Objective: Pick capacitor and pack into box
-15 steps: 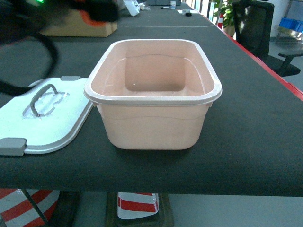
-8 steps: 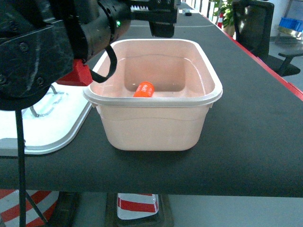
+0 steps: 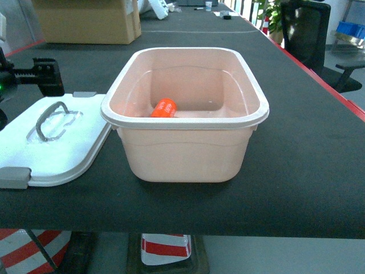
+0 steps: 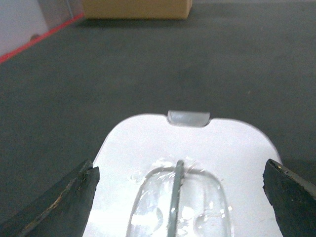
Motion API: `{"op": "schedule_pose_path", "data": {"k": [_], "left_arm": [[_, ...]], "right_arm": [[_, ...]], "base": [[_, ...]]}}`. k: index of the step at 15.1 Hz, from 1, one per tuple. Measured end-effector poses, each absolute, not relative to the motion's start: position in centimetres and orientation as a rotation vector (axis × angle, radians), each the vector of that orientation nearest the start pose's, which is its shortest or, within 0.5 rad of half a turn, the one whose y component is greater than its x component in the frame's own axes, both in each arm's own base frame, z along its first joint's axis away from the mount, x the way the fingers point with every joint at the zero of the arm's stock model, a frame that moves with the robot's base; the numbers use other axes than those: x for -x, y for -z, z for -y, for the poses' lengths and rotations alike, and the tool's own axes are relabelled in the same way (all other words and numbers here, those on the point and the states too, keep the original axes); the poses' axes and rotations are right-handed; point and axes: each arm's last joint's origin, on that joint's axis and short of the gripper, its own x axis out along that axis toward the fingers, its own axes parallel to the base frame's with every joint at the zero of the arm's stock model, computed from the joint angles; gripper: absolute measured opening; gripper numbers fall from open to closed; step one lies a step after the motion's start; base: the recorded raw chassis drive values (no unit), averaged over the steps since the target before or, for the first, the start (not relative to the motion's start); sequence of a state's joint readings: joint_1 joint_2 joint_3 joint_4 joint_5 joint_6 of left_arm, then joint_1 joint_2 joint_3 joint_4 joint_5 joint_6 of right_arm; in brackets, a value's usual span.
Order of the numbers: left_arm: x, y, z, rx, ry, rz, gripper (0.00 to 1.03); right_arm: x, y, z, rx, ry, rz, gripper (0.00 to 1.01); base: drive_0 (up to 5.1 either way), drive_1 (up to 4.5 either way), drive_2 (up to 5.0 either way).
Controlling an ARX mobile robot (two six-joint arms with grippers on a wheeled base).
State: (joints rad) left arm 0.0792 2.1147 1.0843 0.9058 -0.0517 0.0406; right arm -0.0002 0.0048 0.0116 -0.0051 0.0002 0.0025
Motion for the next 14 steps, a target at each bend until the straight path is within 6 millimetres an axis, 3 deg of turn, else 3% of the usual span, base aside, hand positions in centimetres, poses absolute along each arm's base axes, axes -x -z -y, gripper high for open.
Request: {"op": "schedule_pose_path", "data": {"k": [2,5,13,14], "left_arm": [[-45.2,-10.5,-5.1,-0.050,-0.128,-0.243,0.98],[-47.0,-6.8,-5.6,-0.045,-0.064,-0.330,0.97],[-48.0,-6.0,-6.3,-0.046,-0.061,-0.353,0.06],[-48.0,-6.0,-6.2,-0.044,-0.054,-0.352,0.02]], "right_arm": [[-9.7,-16.7,0.0,-0.002,0.000,0.001,0.98],[-9.7,-16.7,0.0,-0.002,0.000,0.002,0.98],[-9.7,-16.7,0.0,-0.002,0.000,0.002,0.98],[-9.7,-16.7,0.0,-0.002,0.000,0.002,0.98]], "base": [[0.0,0.00,0.0],[0.0,0.00,0.0],[0.0,0.00,0.0],[0.0,0.00,0.0]]}}
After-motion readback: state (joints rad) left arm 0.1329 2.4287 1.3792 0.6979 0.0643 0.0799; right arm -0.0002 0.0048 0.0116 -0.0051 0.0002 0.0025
